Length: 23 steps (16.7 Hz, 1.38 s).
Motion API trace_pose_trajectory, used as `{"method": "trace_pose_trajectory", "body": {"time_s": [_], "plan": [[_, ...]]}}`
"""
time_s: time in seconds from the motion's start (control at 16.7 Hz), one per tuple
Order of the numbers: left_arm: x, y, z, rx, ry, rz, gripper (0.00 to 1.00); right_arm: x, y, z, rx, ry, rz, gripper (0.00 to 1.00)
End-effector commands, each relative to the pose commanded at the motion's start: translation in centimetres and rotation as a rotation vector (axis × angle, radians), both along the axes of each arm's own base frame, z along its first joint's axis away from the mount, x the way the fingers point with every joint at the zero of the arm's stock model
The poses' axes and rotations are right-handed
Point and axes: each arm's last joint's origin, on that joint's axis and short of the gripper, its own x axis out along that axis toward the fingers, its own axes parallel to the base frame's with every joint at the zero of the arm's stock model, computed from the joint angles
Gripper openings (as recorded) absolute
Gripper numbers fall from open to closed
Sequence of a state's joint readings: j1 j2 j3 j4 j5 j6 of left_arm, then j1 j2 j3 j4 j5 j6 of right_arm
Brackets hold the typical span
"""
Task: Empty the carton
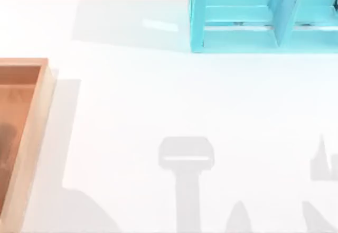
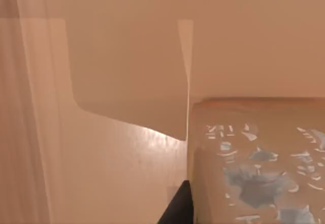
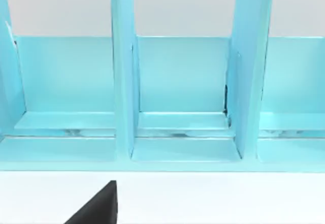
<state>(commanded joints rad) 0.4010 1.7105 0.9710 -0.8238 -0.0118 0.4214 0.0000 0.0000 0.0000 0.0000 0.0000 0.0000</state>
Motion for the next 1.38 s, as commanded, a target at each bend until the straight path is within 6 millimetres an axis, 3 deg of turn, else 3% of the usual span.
{"method": "trace_pose_trajectory", "body": {"time_s": [0.48,0.6,0.78,1.14,1.38], "plan": [[0.0,0.0,0.1,0.0,-0.002,-0.003,0.0,0.0,0.0,0.0,0.0,0.0,0.0,1.0],[0.3,0.1,0.9,-0.001,0.0,-0.005,0.0,0.0,0.0,0.0,0.0,0.0,0.0,1.0],[0.8,0.3,3.8,-0.005,0.009,-0.008,0.0,0.0,0.0,0.0,0.0,0.0,0.0,1.0],[0.3,0.1,11.5,-0.005,0.01,-0.004,0.0,0.0,0.0,0.0,0.0,0.0,0.0,1.0],[0.0,-0.1,13.1,0.0,-0.002,-0.003,0.0,0.0,0.0,0.0,0.0,0.0,0.0,1.0]]}}
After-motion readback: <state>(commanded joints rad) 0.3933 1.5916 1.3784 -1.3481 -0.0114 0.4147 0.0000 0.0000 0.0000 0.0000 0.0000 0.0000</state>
